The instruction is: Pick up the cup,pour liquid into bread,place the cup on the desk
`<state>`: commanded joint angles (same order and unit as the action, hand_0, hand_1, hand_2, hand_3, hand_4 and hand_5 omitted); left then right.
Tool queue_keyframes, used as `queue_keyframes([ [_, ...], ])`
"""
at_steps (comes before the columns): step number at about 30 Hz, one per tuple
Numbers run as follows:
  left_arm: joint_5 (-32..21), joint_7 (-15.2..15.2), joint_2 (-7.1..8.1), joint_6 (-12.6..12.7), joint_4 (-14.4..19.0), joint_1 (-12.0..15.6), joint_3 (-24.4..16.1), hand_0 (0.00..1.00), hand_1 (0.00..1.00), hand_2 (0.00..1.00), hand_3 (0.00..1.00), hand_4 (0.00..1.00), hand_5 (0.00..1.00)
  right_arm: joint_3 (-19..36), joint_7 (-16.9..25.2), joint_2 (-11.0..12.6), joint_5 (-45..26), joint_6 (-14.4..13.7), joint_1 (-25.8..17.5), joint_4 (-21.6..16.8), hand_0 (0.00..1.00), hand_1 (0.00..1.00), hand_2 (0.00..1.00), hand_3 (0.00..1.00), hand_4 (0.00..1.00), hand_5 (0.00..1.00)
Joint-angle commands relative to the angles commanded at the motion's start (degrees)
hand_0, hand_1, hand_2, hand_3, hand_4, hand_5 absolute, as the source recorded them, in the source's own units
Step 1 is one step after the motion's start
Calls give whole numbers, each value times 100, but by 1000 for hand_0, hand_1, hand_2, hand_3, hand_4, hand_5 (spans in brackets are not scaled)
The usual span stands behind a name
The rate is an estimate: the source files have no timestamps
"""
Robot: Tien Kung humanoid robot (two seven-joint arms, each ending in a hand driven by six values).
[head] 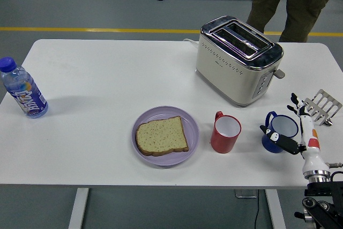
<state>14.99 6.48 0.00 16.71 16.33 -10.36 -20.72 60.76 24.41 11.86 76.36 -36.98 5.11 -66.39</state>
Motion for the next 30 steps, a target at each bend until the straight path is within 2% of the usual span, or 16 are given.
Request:
queue_keyframes([
  [4, -15, -6, 0, 1, -1, -4, 7, 679, 683, 698, 542, 251, 998, 87, -55, 28, 157, 0, -42, -202, 973, 849, 955, 998, 998, 112],
  [11, -65, -27, 0, 2, -2, -13, 36, 679, 683, 698, 542, 251, 998, 341, -231, 104, 536, 0, -96, -929, 967, 846, 950, 998, 998, 108],
  [14, -64, -27, 0, 3, -3, -14, 36, 679, 683, 698, 542, 251, 998, 422, -253, 122, 559, 0, -109, -1116, 963, 841, 947, 996, 998, 102],
  [21, -27, -8, 0, 7, -5, -2, 12, 679, 683, 698, 542, 251, 998, 661, -48, 157, -83, 0, -226, -1548, 954, 834, 938, 972, 998, 101],
  [30, 55, 17, 0, 8, -7, 22, -36, 679, 683, 698, 542, 251, 998, 915, 222, 161, -1180, 0, -342, -1742, 946, 826, 923, 939, 998, 102],
])
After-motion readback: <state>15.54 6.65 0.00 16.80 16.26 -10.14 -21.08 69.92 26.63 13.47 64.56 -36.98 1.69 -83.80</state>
